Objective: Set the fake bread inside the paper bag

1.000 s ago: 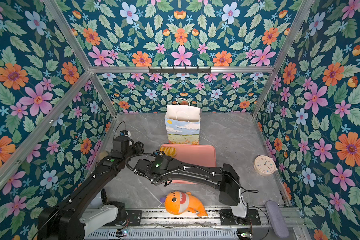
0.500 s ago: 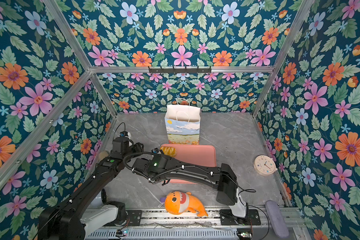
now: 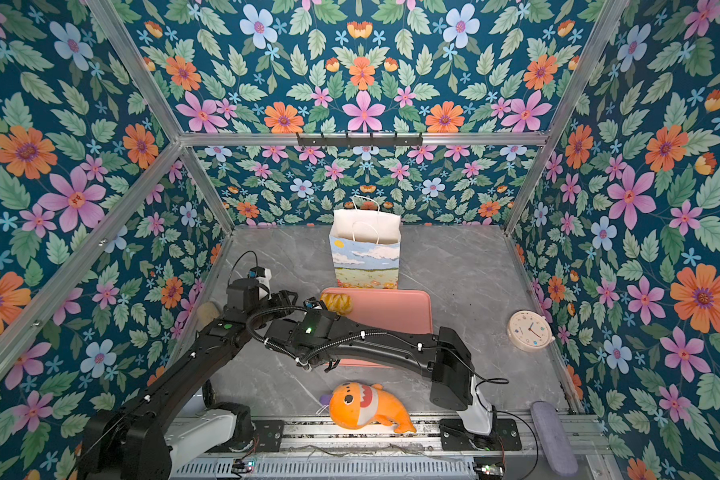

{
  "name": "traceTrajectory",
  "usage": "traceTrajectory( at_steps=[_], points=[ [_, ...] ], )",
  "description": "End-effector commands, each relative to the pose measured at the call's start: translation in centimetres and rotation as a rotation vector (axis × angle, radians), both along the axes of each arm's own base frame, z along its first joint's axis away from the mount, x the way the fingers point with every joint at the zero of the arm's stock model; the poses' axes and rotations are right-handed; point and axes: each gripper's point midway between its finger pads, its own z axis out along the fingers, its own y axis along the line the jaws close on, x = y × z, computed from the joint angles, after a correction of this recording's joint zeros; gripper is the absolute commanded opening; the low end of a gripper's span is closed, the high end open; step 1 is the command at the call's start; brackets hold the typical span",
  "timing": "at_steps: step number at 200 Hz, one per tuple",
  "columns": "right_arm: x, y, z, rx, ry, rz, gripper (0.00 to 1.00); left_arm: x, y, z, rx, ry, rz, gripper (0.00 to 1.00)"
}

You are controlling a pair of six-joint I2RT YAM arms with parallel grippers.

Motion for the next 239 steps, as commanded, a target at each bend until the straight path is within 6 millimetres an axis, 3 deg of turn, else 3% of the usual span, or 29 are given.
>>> traceTrajectory(
  at_steps=[1,36,75,103,199,239],
  points=[
    [0.2,-0.6,0.7,-0.006,-0.027,-0.01,0.32,-0.8,-2.8,2.6,-0.092,-0.122,-0.168,0.61],
    [0.2,-0.7,0.6,-0.009,-0.023,-0.007,0.31,-3.0,-3.8,3.8,-0.176,-0.208,-0.235,0.59],
    [0.1,-0.9,0.9,0.001,-0.028,-0.004,0.31,-6.0,-5.0,3.1,-0.192,-0.218,-0.295,0.58],
    [0.0,-1.7,0.7,-0.006,-0.025,-0.011,0.31,-8.1,-6.0,2.0,-0.108,-0.231,-0.302,0.61],
    [-0.3,-3.5,0.6,0.008,-0.025,-0.035,0.31,-11.7,-5.8,2.2,-0.008,-0.36,-0.325,0.63],
    [-0.4,-4.1,0.5,0.005,-0.027,-0.04,0.31,-13.5,-8.1,1.5,0.006,-0.385,-0.448,0.6]
  ],
)
